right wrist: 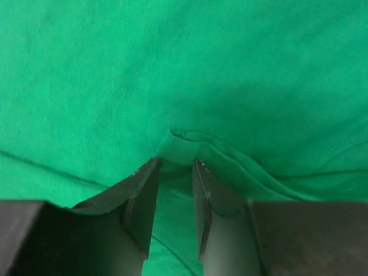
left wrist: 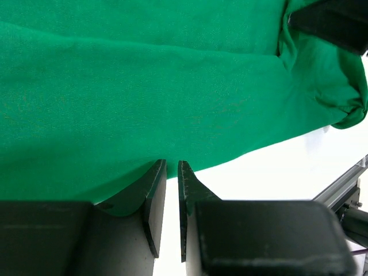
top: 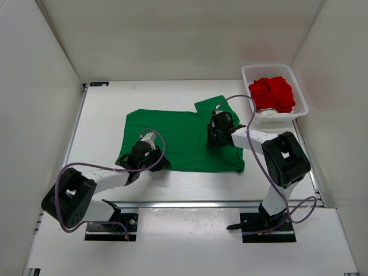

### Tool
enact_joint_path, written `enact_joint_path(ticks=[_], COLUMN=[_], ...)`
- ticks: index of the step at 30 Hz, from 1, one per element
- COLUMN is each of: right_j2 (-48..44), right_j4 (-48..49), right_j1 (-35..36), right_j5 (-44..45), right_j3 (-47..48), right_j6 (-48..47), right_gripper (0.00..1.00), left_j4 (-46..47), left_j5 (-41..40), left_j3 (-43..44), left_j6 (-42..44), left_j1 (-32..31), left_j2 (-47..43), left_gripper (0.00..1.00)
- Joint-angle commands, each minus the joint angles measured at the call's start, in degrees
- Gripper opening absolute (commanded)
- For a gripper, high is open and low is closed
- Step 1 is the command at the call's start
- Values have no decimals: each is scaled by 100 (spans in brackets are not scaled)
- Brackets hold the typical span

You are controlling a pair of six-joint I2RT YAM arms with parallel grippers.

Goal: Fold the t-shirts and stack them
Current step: Fold the flattened tshirt in 1/3 of the way

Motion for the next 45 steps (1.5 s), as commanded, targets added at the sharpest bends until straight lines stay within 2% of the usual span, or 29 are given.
enact_joint_path(ticks=[1, 6, 10, 14, 18, 23, 29, 34, 39, 42, 43, 45], right_j2=[133, 134, 248, 327, 379, 187, -165, 10, 151, 248, 222, -32], right_j4=[-226, -24, -278, -253, -226, -226, -271, -217, -68, -76, -16, 29], right_j1=[99, 108, 134, 152, 222, 240, 240, 169, 213, 205, 213, 196], right_j5=[565, 460, 407, 320, 310, 425, 636, 416, 206, 100, 100, -94], right_j3=[304, 313, 637, 559, 506, 532, 699, 813, 814, 822, 788, 674], right_j6=[-110, -13, -83, -48, 22, 75, -13, -22, 13, 31, 48, 49], right_gripper=[28, 22, 30, 30, 16, 6, 5, 4, 4, 12, 18, 24], left_j4=[219, 298, 342, 342, 342, 351, 343, 325, 298, 289, 281, 264], left_j5=[107, 106, 90, 81, 63, 124, 107, 81, 37, -25, -25, -34], left_j3=[-53, -44, -62, -79, -70, -70, -70, -53, -141, -202, -211, -150], left_j6=[-21, -56, -100, -117, -91, -117, -109, -126, -109, -153, -144, -127], left_j1=[26, -88, -88, -45, -44, -53, -44, 17, 43, 96, 96, 61], left_j2=[-104, 19, 72, 19, 28, 28, 55, -42, -218, -297, -341, -359], left_gripper=[26, 26, 25, 26, 25, 26, 26, 25, 26, 26, 26, 26])
